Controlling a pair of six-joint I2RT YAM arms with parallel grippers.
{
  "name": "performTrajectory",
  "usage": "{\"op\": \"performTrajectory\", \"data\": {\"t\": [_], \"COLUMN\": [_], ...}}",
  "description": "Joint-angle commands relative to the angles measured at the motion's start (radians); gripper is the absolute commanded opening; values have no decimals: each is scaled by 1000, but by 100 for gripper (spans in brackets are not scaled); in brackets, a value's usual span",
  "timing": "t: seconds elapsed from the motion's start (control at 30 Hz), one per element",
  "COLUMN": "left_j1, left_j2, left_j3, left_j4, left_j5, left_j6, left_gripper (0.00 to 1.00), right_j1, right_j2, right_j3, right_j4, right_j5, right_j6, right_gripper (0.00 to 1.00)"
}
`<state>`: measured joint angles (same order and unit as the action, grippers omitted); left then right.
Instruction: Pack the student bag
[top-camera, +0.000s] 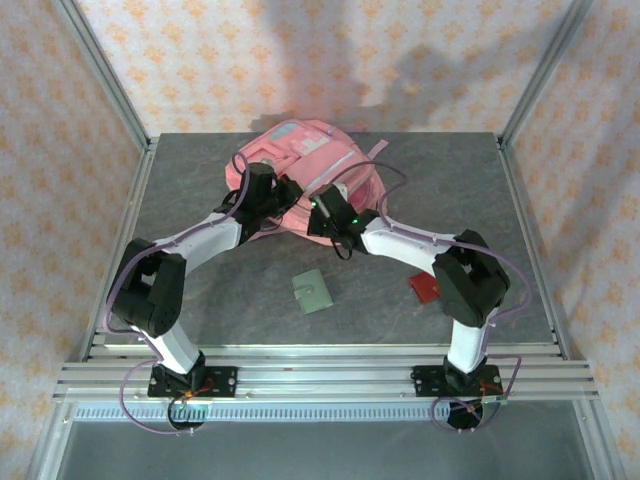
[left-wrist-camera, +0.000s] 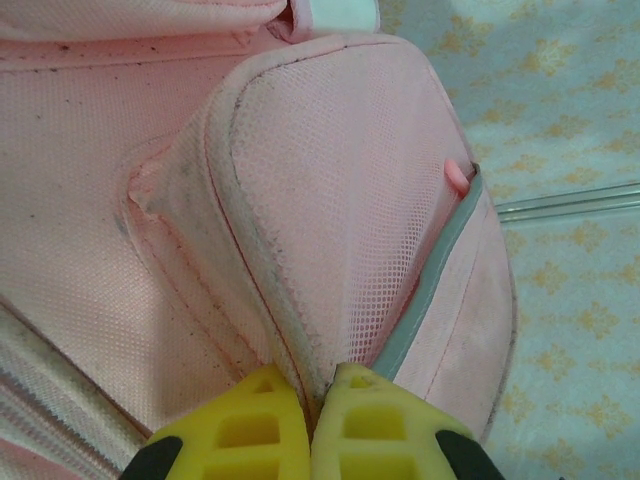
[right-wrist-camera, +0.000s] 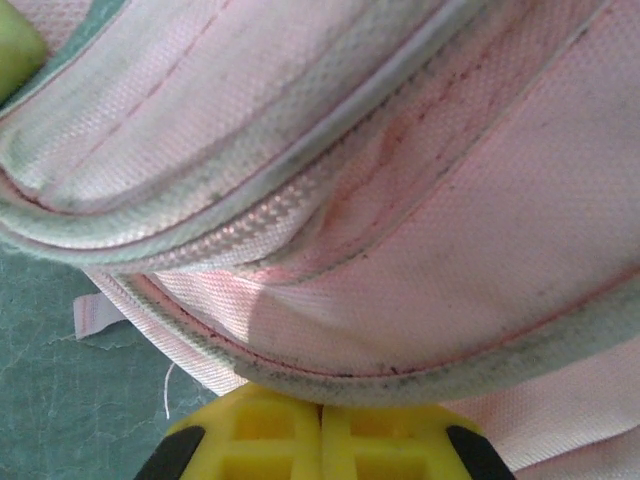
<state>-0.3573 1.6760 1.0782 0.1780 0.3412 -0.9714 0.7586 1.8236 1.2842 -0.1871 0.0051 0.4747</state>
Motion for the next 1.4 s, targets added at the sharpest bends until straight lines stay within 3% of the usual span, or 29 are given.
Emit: {"op": "performTrajectory", "data": {"t": [0.0, 0.3, 0.47, 0.53, 0.6, 0.73, 0.9, 1.03, 1.23, 1.37], "left_j1": [20, 38, 39, 35, 32, 1, -106, -158, -176, -181], "left_j2": [-83, -91, -85, -102, -137, -252, -354, -293, -200, -154], "left_j3": [25, 5, 2, -11, -46, -171, -367, -433, -401, -400], "left_j4": [81, 55, 54, 48, 46, 42, 83, 183, 309, 405], "left_j5": [10, 16, 35, 39, 34, -2, -109, -129, -199, -214], "left_j6": [20, 53, 53, 56, 59, 60, 10, -44, -34, -45], "left_gripper": [0, 0, 1, 29, 43, 48, 50, 52, 62, 63], "right_j1": [-14, -113, -103, -86, -66, -43, -43, -42, -42, -43], "right_j2": [-51, -163, -176, -177, -176, -169, -156, -152, -153, -156], "right_j3": [-39, -150, -159, -159, -155, -161, -174, -178, -187, -195], "right_j4": [-68, -91, -41, -13, 2, 41, 61, 72, 88, 98], "right_j5": [64, 64, -39, -77, -103, -159, -166, -181, -188, -196], "right_j6": [-30, -74, -106, -129, -143, -155, -156, -159, -152, -151], "right_gripper": [0, 0, 0, 0, 0, 0, 0, 0, 0, 0]}}
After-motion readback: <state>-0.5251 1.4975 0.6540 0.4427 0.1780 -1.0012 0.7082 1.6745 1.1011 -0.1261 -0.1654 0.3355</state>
